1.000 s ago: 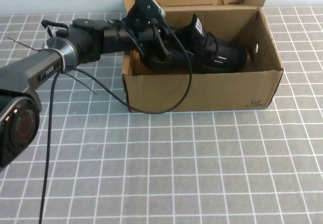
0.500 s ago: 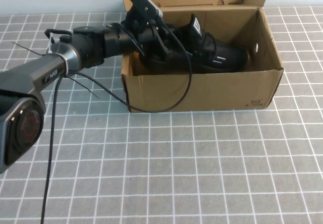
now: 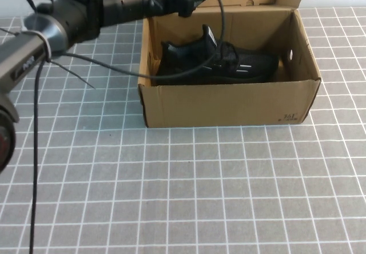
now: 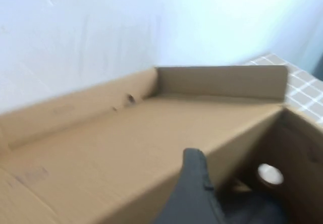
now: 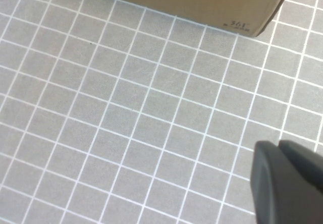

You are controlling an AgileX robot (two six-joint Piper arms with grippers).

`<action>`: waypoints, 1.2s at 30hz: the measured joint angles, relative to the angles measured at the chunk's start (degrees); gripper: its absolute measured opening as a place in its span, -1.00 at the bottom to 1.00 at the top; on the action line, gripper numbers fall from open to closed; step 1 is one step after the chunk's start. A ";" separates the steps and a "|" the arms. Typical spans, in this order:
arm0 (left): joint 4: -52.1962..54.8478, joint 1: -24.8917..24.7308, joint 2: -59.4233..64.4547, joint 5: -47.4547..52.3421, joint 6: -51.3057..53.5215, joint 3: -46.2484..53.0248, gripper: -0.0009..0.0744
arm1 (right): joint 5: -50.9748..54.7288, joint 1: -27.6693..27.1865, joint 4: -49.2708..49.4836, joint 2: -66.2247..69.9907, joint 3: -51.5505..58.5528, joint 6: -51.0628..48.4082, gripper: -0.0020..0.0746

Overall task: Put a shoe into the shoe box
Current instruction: Adjust the shoe

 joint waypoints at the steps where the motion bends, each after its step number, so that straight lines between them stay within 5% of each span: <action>1: 4.30 -0.43 -1.15 0.07 -5.77 0.00 0.33 | 0.00 0.00 0.00 0.00 0.00 0.00 -0.99; 7: 28.98 -5.38 -3.58 2.14 -40.17 0.00 0.31 | 0.00 0.00 -1.62 0.00 0.00 0.00 -0.99; 11: 37.92 -7.68 -3.58 2.70 -50.82 0.00 0.31 | 0.00 0.00 -1.88 0.00 0.00 -0.25 -0.99; 36: 40.36 -7.90 3.74 -6.16 -54.62 0.00 0.30 | 0.00 0.00 -2.00 0.00 0.00 -1.24 -0.99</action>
